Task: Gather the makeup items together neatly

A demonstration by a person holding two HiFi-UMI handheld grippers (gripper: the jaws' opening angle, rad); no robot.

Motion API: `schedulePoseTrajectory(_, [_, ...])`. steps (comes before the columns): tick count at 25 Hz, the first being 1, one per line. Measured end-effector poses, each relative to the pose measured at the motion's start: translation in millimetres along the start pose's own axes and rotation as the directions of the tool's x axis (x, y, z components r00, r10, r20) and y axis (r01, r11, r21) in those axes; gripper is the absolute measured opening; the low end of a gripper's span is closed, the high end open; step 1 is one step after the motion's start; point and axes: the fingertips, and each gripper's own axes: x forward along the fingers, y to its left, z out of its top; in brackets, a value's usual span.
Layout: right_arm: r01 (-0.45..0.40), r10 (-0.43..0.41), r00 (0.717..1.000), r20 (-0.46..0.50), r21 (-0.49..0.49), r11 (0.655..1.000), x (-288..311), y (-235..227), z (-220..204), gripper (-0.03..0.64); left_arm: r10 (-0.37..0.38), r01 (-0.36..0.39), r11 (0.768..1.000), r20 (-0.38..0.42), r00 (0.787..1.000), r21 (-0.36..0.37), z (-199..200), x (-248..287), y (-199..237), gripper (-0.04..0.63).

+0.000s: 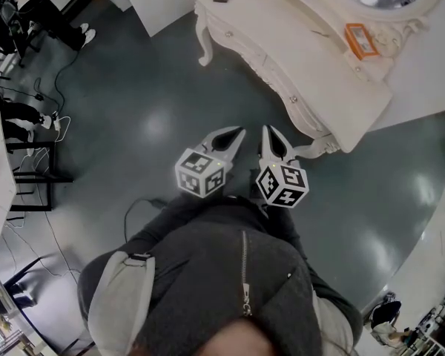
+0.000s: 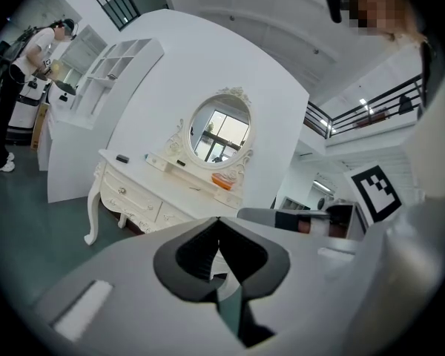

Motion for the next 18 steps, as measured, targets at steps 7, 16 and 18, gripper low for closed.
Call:
schedulePoseTrajectory(7, [0.02,-0.02,1.0,0.011,0.011,1.0,41,-4,23,0.003,-0.012,0.012,1.0,-0.011,1.0,0.015,31,24,31,0.009])
schedulePoseTrajectory(16, [0.02,-0.02,1.0,0.017,0.021,1.0,105,10,49,0.003,-0.026,0.026,0.999,-0.014,1.0,0.029,71,43,81,0.009])
schedulePoseTrajectory(18, [0.019,-0.019,1.0,0.013,0.018,1.0,121,15,52,0.003,-0.028,0.029,0.999,-0.014,1.0,0.028,79,47,96,0.009])
